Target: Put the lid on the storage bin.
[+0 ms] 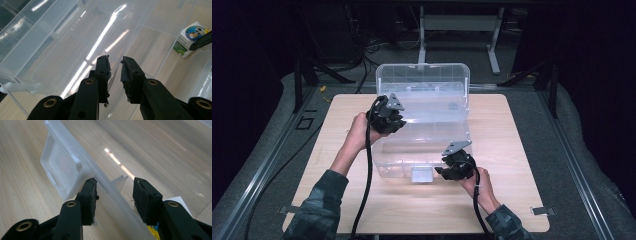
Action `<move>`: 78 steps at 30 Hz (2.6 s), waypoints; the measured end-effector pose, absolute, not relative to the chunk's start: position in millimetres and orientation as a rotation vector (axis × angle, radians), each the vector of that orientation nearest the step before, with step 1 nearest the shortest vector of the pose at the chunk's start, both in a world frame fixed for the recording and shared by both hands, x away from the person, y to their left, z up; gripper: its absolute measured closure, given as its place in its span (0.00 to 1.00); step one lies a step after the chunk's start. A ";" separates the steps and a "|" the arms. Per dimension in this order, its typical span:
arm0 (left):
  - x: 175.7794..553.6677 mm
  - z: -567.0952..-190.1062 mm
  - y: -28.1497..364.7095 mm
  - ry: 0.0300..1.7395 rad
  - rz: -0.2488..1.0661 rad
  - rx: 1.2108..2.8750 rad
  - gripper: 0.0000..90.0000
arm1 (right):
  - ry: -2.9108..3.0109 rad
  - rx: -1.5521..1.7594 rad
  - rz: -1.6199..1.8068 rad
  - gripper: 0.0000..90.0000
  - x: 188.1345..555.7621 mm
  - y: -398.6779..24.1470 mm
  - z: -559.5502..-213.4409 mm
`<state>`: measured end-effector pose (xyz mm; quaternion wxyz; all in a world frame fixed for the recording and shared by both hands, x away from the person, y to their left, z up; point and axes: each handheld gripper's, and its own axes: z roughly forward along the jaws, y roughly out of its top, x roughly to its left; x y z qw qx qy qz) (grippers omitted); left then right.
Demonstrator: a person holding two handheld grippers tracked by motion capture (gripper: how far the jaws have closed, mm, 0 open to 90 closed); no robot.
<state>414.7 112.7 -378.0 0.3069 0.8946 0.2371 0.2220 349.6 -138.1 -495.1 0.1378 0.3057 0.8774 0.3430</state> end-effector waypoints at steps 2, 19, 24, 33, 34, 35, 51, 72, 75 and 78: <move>411.0 -379.3 114.2 0.627 0.591 2.358 0.83 | 2.539 0.883 0.991 0.61 349.5 -138.2 -495.1; 392.1 -387.5 117.4 0.613 0.606 2.330 0.82 | 2.558 0.877 0.958 0.60 349.1 -137.8 -493.9; 386.7 -391.7 118.7 0.618 0.608 2.300 0.82 | 2.550 0.876 0.976 0.60 349.3 -137.4 -494.8; 381.2 -393.3 117.7 0.633 0.594 2.319 0.81 | 2.546 0.882 0.951 0.60 348.6 -136.9 -494.0; 380.7 -393.1 117.3 0.632 0.599 2.326 0.81 | 2.546 0.883 0.956 0.60 348.6 -136.8 -494.1; 380.4 -393.2 117.1 0.632 0.600 2.329 0.81 | 2.547 0.883 0.959 0.60 348.7 -136.8 -494.1; 377.8 -393.9 116.6 0.639 0.580 2.354 0.81 | 2.546 0.887 0.962 0.59 348.3 -136.4 -494.3; 365.8 -405.4 119.9 0.632 0.564 2.320 0.81 | 2.548 0.896 0.940 0.59 346.7 -136.3 -492.5; 364.7 -407.5 119.9 0.634 0.540 2.318 0.80 | 2.540 0.900 0.961 0.58 346.3 -136.7 -491.9; 363.9 -408.6 120.2 0.630 0.533 2.322 0.80 | 2.548 0.908 0.954 0.56 345.1 -136.7 -489.7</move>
